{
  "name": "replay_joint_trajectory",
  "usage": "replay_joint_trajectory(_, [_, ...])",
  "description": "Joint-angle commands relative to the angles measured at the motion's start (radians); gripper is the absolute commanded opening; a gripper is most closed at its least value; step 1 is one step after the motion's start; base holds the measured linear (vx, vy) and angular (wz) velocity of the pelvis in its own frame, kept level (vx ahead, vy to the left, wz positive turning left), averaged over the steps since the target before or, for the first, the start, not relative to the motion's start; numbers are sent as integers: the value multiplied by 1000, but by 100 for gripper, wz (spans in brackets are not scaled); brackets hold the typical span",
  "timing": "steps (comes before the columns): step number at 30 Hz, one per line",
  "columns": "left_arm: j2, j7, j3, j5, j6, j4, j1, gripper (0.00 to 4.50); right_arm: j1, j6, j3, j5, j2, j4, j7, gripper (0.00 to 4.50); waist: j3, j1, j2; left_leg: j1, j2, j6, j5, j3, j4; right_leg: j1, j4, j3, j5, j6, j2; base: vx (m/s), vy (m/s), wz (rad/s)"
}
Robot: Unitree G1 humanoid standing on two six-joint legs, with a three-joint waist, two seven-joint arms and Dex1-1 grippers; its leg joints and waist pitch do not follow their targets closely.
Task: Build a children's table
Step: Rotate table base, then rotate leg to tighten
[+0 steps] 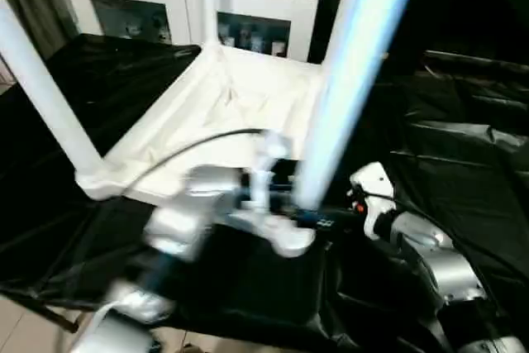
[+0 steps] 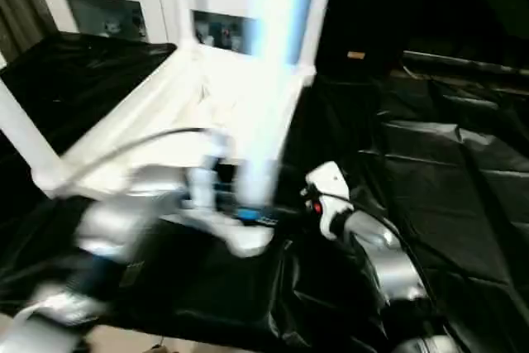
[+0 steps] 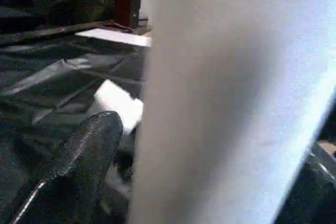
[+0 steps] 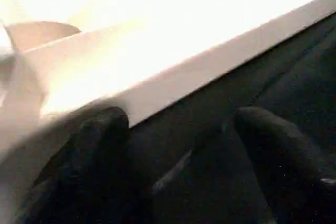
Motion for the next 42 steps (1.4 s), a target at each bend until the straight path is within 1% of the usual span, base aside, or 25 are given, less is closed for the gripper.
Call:
replay_joint_trajectory(1, [-30, 82, -13, 62, -65, 75, -44, 450, -8, -7, -12, -11, -13, 7, -16, 407, -62, 1, 2, 19, 3, 31, -217, 4, -66, 49, -64, 9, -66, -243, -15, 0, 0, 0])
replay_joint_trajectory(2, [-37, 108, -14, 84, -99, 112, -61, 450, -9, -7, -20, -12, -20, 9, -23, 413, -60, 0, 8, 17, 2, 29, -224, 4, -67, 49, -66, 9, -78, -239, -13, 0, 0, 0])
replay_joint_trajectory(3, [-42, 127, -15, 102, -129, 142, -73, 450, -9, -6, -27, -12, -26, 12, -29, 413, -62, -1, 2, 19, 1, 26, -239, 4, -66, 49, -71, 9, -100, -227, -14, 0, 0, 0])
replay_joint_trajectory(4, [-44, 137, -14, 113, -143, 168, -85, 450, -9, -7, -35, -11, -33, 14, -34, 433, -61, 2, 5, 18, 2, 26, -239, 2, -67, 50, -71, 9, -107, -224, -15, 0, 0, 0])
replay_joint_trajectory(6, [-37, 121, -16, 117, -153, 177, -88, 450, 2, -8, -55, 0, -60, 6, -19, 433, -62, 4, 0, 15, 1, 29, -233, 2, -66, 52, -70, 8, -117, -225, -17, 0, 0, 0])
replay_joint_trajectory(7, [-23, 100, -21, 115, -143, 161, -80, 450, 13, -9, -56, 7, -77, -7, 10, 433, -61, 4, 5, 15, 2, 32, -231, 1, -66, 51, -70, 8, -115, -228, -18, 0, 0, 0])
replay_joint_trajectory(8, [-23, 100, -21, 115, -143, 161, -80, 450, 13, -9, -56, 7, -77, -7, 10, 433, -61, 4, 4, 15, 2, 36, -233, 2, -66, 51, -71, 8, -114, -228, -17, 0, 0, 0])
replay_joint_trajectory(9, [1, 53, -27, 106, -121, 131, -63, 450, 31, -7, -56, 16, -99, -32, 53, 433, -61, 5, 2, 15, 3, 43, -229, 3, -65, 51, -70, 8, -109, -236, -17, 0, 0, 0])
replay_joint_trajectory(11, [32, -4, -30, 85, -94, 102, -45, 450, 46, -3, -58, 27, -120, -57, 85, 433, -60, 3, 6, 10, 4, 55, -215, 0, -66, 53, -67, 6, -96, -246, -17, 0, 0, 0])
replay_joint_trajectory(14, [111, -99, -30, 70, -90, 107, -19, 450, 78, -8, -49, 49, -174, -115, 166, 433, -59, 3, 8, 16, 5, 60, -247, 1, -68, 49, -70, 6, -124, -252, -14, 0, 0, 0])
replay_joint_trajectory(17, [173, -115, -36, 126, -162, 186, -27, 450, 124, 0, -16, 68, -250, -198, 287, 433, -55, 4, 11, 20, 8, 53, -297, -1, -72, 47, -76, 7, -178, -233, -13, 0, 0, 0])
replay_joint_trajectory(19, [189, -131, -35, 130, -169, 200, -32, 450, 140, 8, -6, 74, -274, -227, 328, 433, -54, 6, 14, 20, 9, 48, -307, -2, -74, 44, -77, 7, -193, -225, -16, 0, 0, 0])
replay_joint_trajectory(21, [212, -165, -35, 131, -152, 216, -46, 450, 155, 32, -8, 87, -304, -266, 361, 433, -55, 7, 11, 19, 10, 39, -306, -3, -75, 42, -75, 7, -193, -234, -19, 0, 0, 0])
replay_joint_trajectory(24, [254, -214, -71, 177, -170, 250, -71, 423, 167, 55, -7, 89, -346, -312, 401, 439, -54, 13, 14, 20, 11, 41, -303, -4, -77, 43, -75, 9, -196, -232, -19, 0, 0, 0])
replay_joint_trajectory(26, [265, -221, -95, 203, -181, 259, -79, 416, 173, 55, -1, 79, -366, -323, 417, 439, -54, 12, 14, 19, 10, 34, -295, -4, -77, 43, -73, 9, -190, -229, -21, 0, 0, 0])
replay_joint_trajectory(27, [265, -221, -112, 219, -183, 262, -83, 407, 185, 68, 3, 84, -390, -343, 441, 439, -54, 12, 18, 18, 11, 32, -301, -4, -77, 44, -74, 9, -181, -235, -22, 0, 0, 0])
replay_joint_trajectory(30, [260, -213, -116, 224, -185, 263, -84, 394, 191, 76, 1, 90, -398, -356, 447, 439, -56, 12, 16, 16, 11, 41, -285, -4, -74, 45, -71, 8, -160, -250, -24, 0, 0, 0])
replay_joint_trajectory(31, [251, -210, -124, 237, -192, 273, -86, 384, 202, 101, -7, 108, -413, -393, 461, 439, -56, 13, 22, 17, 11, 41, -282, -5, -74, 45, -71, 8, -154, -254, -23, 0, 0, 0])
replay_joint_trajectory(32, [249, -208, -125, 239, -193, 275, -86, 384, 203, 106, -8, 112, -416, -400, 464, 439, -54, 13, 16, 17, 11, 43, -288, -4, -73, 46, -72, 9, -154, -253, -23, 0, 0, 0])
replay_joint_trajectory(33, [242, -205, -129, 245, -194, 280, -85, 372, 206, 122, -12, 122, -422, -420, 473, 439, -55, 14, 24, 18, 11, 43, -288, -5, -74, 46, -70, 9, -152, -255, -22, 0, 0, 0])
replay_joint_trajectory(35, [237, -201, -137, 260, -194, 285, -86, 355, 210, 135, -12, 128, -427, -437, 478, 439, -55, 13, 21, 17, 11, 47, -288, -5, -74, 47, -72, 9, -154, -257, -23, 0, 0, 0])
replay_joint_trajectory(36, [234, -193, -142, 268, -188, 283, -85, 350, 210, 135, -10, 124, -429, -439, 477, 439, -55, 13, 27, 17, 11, 45, -288, -5, -73, 47, -71, 9, -155, -259, -24, 0, 0, 0])
replay_joint_trajectory(38, [231, -187, -147, 276, -184, 282, -85, 332, 210, 136, -7, 120, -431, -441, 474, 439, -53, 11, 23, 17, 11, 45, -290, -4, -73, 45, -75, 9, -167, -260, -24, 0, 0, 0])
replay_joint_trajectory(40, [221, -150, -152, 288, -120, 256, -82, 312, 207, 129, -4, 99, -426, -436, 453, 439, -53, 12, 28, 16, 10, 41, -288, -4, -72, 45, -75, 9, -192, -254, -25, 0, 0, 0])
replay_joint_trajectory(42, [216, -131, -151, 292, -67, 237, -81, 300, 205, 134, -4, 94, -420, -437, 443, 439, -53, 11, 26, 17, 11, 40, -287, -4, -72, 44, -75, 9, -196, -253, -24, 0, 0, 0])
